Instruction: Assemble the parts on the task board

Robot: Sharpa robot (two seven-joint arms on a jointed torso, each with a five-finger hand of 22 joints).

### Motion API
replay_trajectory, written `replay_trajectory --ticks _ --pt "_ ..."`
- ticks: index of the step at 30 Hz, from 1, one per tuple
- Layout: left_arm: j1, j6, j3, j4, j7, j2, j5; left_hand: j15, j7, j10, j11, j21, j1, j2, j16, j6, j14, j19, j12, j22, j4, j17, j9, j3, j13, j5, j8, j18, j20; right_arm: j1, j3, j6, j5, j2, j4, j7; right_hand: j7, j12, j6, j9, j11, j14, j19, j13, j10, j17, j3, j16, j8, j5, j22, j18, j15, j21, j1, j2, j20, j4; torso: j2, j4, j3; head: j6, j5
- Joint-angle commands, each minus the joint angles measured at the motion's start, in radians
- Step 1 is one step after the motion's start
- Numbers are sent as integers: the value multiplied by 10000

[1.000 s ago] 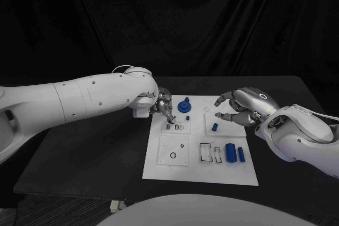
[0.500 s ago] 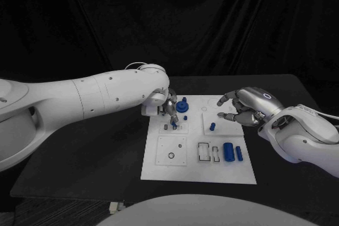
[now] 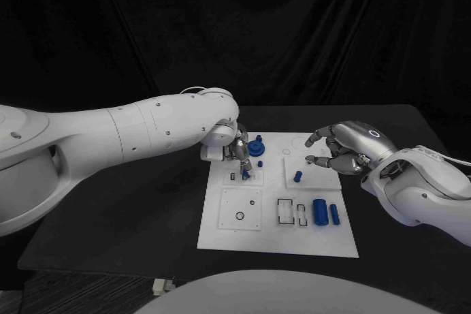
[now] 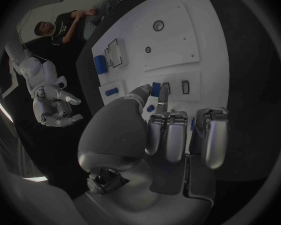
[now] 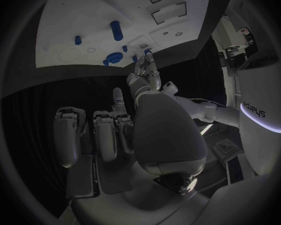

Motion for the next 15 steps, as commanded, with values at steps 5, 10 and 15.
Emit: replay_trajectory --ticks 5,10,15 --pt "26 -505 11 112 -513 -68 262 -36 -110 1024 57 -36 -41 116 27 171 1038 315 36 2261 -38 2635 201 150 2631 8 -110 37 -47 -41 6 9 58 33 -39 -197 0 -14 -8 19 22 1057 540 2635 1061 2635 15 30 0 -67 2314 74 -22 -46 23 -45 -1 73 -1 -3 1 -2 66" --pt "26 -686 9 171 -532 -138 227 -38 -108 1024 52 -39 -39 108 27 202 1038 316 36 2263 -104 2635 203 230 2631 64 -150 38 -46 -54 5 25 83 24 -58 -211 0 -14 -8 19 22 1057 540 2635 1061 2635 15 30 0 -67 2314 74 -22 -46 23 -45 -1 73 0 -3 3 -2 97" --pt "24 -725 7 375 -534 -257 -437 -37 -90 1024 57 -69 -110 107 27 218 1038 299 36 2255 -128 2635 211 295 2631 -1 -199 45 -45 -80 5 31 147 38 -81 -213 -1 -14 1 22 21 1057 542 2635 1061 2635 18 30 5 -70 2315 73 -22 -44 25 -43 -1 82 -1 -3 2 -2 166"
